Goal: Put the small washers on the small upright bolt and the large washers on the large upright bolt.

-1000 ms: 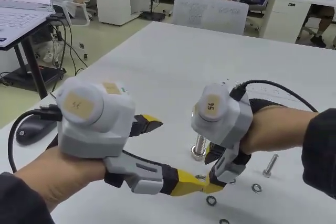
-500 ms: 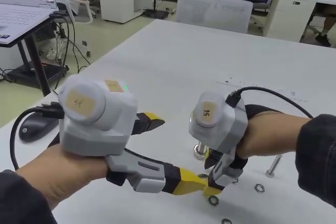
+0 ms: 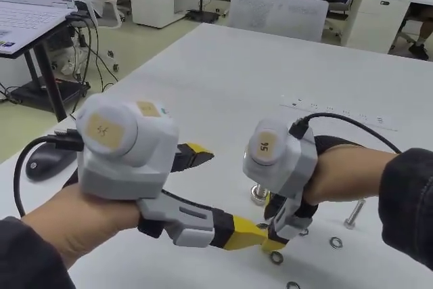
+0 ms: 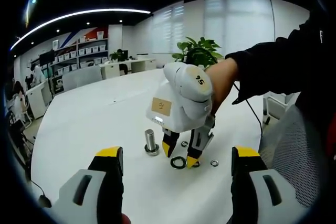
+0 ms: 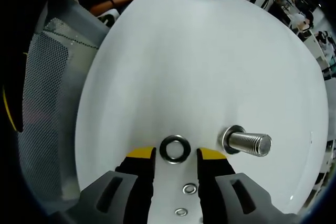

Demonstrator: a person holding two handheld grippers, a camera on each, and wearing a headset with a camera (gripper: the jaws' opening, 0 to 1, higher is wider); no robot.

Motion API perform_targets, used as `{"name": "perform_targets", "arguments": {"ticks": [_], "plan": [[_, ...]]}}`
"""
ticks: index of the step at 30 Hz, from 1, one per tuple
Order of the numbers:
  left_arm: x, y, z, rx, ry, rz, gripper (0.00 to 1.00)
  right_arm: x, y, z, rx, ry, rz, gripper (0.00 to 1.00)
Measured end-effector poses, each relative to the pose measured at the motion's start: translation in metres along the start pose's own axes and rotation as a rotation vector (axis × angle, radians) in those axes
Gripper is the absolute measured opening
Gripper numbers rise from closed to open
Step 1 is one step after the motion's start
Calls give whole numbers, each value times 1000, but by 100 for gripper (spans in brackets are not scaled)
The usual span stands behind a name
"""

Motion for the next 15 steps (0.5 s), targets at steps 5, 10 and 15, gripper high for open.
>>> {"name": "perform_targets", "arguments": {"ticks": [5, 10, 15], "plan": [[0, 0, 0, -2, 2, 1, 84, 0, 0, 1, -1, 1, 4, 32], [0, 1, -1, -3, 3, 2, 84, 0, 0, 2, -1, -5, 12, 29], [0, 1, -1, -5, 5, 3, 84, 0, 0, 2, -1, 8, 12, 29]]}}
Point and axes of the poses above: the centre of the closed fingertips' face, and the gripper's own axes: y roughly forward along the fingers, z roughly to its left, x roughly out of its top, the point moved 1 cm from there along -y, roughly backward along the fingers, and after that the axes turned 2 degrees about z, right-handed, at the moved point
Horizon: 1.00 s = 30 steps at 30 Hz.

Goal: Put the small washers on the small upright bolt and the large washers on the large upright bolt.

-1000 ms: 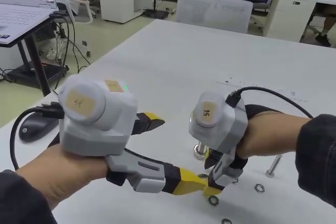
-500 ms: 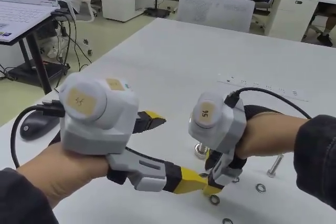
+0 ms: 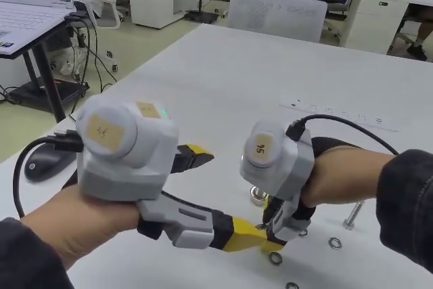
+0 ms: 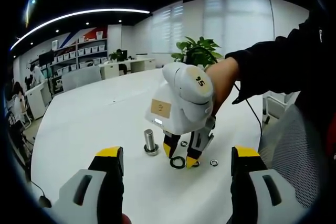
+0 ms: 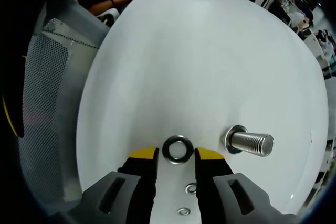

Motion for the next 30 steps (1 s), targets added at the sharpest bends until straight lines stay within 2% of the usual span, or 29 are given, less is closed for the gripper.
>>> {"name": "perform_targets", "arguments": {"ticks": [11, 30], "plan": [[1, 1, 0, 0, -1, -1, 84, -1, 0, 0, 0, 9, 12, 27], [0, 2, 0, -2, -3, 1, 83, -1, 0, 0, 4, -19, 30, 28]]}}
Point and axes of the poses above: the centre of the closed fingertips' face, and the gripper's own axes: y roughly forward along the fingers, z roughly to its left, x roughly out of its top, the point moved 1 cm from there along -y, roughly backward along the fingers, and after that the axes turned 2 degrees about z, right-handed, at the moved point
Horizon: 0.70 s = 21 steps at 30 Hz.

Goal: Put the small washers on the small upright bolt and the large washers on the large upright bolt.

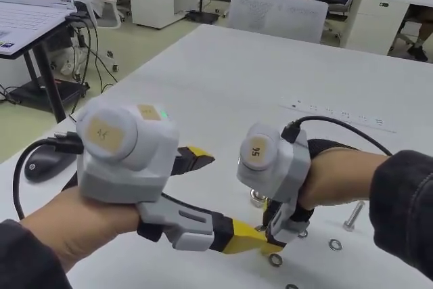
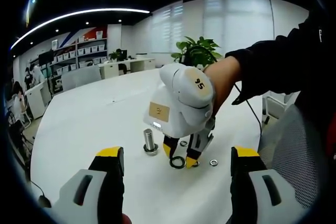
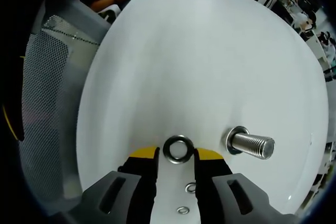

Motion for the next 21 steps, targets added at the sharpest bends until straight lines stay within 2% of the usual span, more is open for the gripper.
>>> {"name": "perform_targets", "arguments": {"ticks": [15, 19, 21], "plan": [[-1, -1, 1, 4, -3, 2, 83, 1, 0, 0, 0, 3, 6, 28], [-1, -1, 1, 5, -3, 2, 83, 1, 0, 0, -1, 21, 0, 27], [-1, -1, 1, 4, -2, 3, 83, 2, 0, -3, -13, 55, -7, 24]]}}
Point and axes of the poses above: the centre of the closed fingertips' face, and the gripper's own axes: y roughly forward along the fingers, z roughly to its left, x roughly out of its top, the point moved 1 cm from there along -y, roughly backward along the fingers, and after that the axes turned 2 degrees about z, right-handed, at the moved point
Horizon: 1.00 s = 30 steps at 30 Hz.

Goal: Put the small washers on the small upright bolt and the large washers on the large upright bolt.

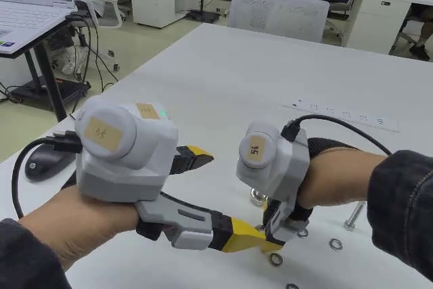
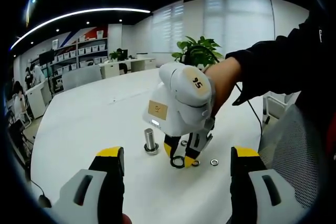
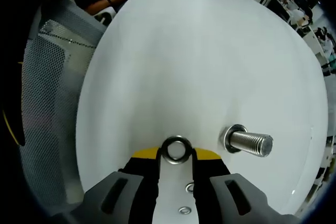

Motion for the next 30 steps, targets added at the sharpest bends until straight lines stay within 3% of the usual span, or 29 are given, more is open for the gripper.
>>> {"name": "perform_targets", "arguments": {"ticks": [30], "plan": [[1, 0, -1, 1, 5, -2, 83, -1, -1, 1, 0, -9, 2, 22]]}}
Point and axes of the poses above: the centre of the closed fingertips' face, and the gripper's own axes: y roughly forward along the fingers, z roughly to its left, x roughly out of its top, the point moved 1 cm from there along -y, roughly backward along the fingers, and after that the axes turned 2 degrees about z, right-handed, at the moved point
